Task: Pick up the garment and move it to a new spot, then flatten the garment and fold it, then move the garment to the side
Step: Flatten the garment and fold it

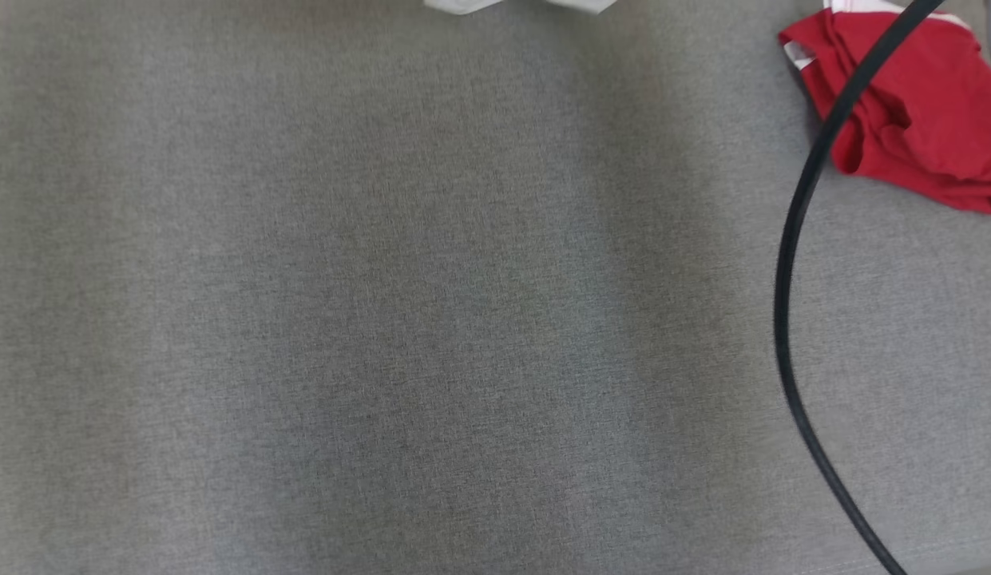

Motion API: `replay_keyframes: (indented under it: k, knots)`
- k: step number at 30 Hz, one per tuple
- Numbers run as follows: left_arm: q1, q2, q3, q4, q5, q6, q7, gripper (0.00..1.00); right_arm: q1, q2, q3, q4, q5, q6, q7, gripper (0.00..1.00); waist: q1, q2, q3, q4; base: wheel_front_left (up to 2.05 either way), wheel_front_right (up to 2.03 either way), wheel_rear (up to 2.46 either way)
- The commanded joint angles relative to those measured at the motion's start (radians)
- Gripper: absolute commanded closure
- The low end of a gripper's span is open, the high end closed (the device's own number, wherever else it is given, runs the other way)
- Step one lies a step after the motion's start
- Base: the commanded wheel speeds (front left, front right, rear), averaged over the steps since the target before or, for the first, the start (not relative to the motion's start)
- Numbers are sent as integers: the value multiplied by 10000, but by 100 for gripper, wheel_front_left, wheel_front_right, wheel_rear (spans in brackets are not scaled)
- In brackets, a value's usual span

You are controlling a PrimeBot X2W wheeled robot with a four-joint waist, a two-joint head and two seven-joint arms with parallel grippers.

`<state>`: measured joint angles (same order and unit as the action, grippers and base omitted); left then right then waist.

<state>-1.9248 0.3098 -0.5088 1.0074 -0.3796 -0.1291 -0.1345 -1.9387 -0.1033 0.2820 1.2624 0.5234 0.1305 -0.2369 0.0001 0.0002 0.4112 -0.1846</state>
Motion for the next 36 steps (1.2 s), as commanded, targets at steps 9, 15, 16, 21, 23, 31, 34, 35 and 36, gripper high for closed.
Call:
replay_keyframes:
  k: [9, 15, 16, 21, 23, 31, 34, 35, 36]
  knots:
    - [1058, 266, -572, -277, -748, 2, -898, 100, 1455, -69, 1399, -1610, 588, 6, -171, 100, -1, -2, 466, 70, 0, 0, 0]
    - [3406, 837, -408, -1360, -1708, 1, -1240, 100, 4220, -566, 2554, -3461, 2134, 6, -33, 100, -1, -2, -362, 14, 0, 0, 0]
    - [3867, 879, -300, -1586, -1857, 1, -1253, 100, 4718, -713, 2712, -3869, 2443, 6, -40, 100, -1, -2, -513, 32, 0, 0, 0]
    - [6828, 1339, 400, -3453, -2478, 605, -1311, 100, 7530, -1347, 3636, -5827, 3587, 6, 197, 100, -1, -2, -1481, -81, 0, 0, 0]
    - [8079, 1521, 479, -4406, -2474, 925, -1316, 100, 8527, -1686, 3893, -6670, 3802, 6, 292, 100, -1, -2, -1727, -116, 0, 0, 0]
    - [12834, 1976, 930, -8053, -3008, 2477, -1291, 100, 12759, -2813, 3421, -9621, 4353, 6, 743, 100, -1, -2, -2534, -95, 0, 0, 0]
    - [14388, 2057, 1116, -9082, -3135, 3107, -1300, 100, 14386, -3029, 2738, -10445, 4414, 6, 1026, 100, -1, -2, -2810, -55, 0, 0, 0]
    - [14884, 2050, 1177, -9382, -3187, 3286, -1302, 100, 14922, -3060, 2524, -10730, 4435, 6, 1185, 100, -1, -2, -2902, -39, 0, 0, 0]
    - [15386, 2051, 1268, -9671, -3232, 3475, -1307, 100, 15472, -3074, 2303, -10987, 4409, 6, 1377, 100, -1, -2, -3007, -37, 0, 0, 0]
